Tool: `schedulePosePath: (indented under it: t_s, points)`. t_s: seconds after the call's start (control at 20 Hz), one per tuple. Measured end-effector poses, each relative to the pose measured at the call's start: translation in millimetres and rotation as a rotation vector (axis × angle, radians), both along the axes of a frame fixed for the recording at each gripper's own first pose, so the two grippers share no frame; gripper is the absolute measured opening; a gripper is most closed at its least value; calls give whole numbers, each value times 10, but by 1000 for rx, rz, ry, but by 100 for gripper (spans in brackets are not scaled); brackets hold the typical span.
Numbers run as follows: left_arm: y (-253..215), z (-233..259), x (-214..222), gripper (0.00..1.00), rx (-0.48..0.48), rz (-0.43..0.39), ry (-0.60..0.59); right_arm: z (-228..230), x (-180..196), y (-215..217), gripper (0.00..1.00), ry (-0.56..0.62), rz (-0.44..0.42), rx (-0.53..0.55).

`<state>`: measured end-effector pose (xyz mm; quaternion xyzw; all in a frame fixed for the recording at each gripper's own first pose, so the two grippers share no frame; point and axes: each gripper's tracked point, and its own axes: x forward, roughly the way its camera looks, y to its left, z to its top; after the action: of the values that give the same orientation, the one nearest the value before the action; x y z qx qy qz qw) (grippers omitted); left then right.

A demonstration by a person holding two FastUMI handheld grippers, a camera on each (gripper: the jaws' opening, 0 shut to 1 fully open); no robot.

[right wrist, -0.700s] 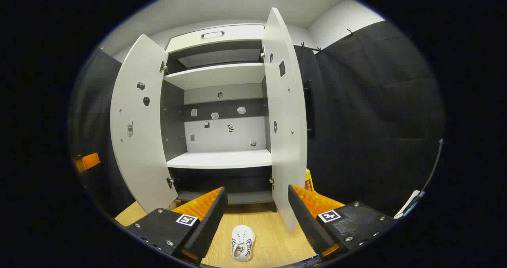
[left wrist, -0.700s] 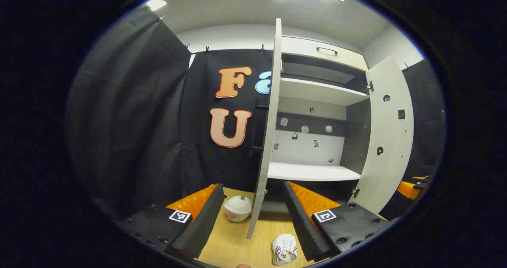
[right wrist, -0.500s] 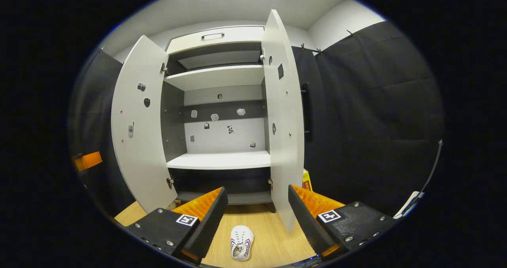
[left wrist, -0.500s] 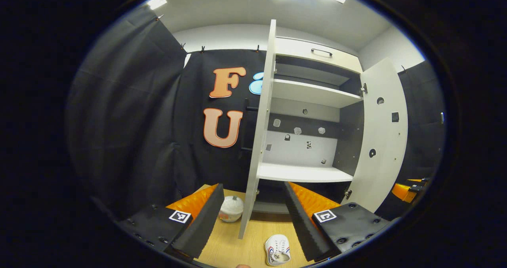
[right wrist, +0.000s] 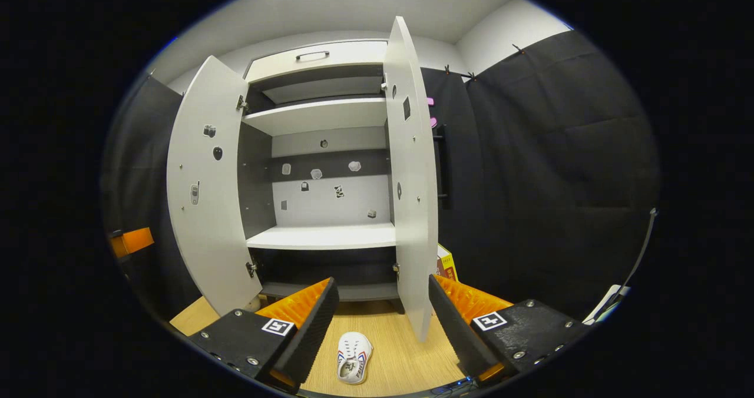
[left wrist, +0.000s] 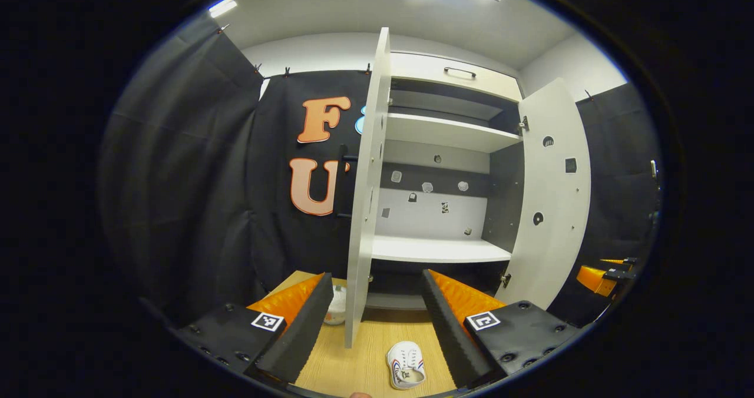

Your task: Grab one shoe with the right hand and put it into the shoe cabinet, grab the other shoe with the left hand and put it into the shoe cabinet; then close the right door with the right hand and the left door with the left hand.

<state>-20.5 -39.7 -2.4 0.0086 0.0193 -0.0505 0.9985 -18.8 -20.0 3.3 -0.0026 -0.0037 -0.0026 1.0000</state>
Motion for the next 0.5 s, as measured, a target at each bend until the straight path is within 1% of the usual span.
schedulePosePath:
  t_s: [0.2,0.25,0.3,0.35,0.4,0.5]
  points:
    - [-21,53,-2,97,31,-8,-21,-25,-39,90,94,14,20,-3]
    - [-23,56,-13,94,32,-9,-23,-43,-29,114,94,20,24,-7]
    - [-29,67,-18,94,29,-11,-22,-80,-26,155,94,27,32,-14]
    - [-38,71,-36,97,19,-14,-21,-142,-19,201,94,38,39,-24]
    - [-59,88,-42,94,8,-22,-21,-217,-3,247,94,52,46,-27]
    - [-69,105,-56,94,-2,-33,-22,-405,75,332,94,84,62,-17]
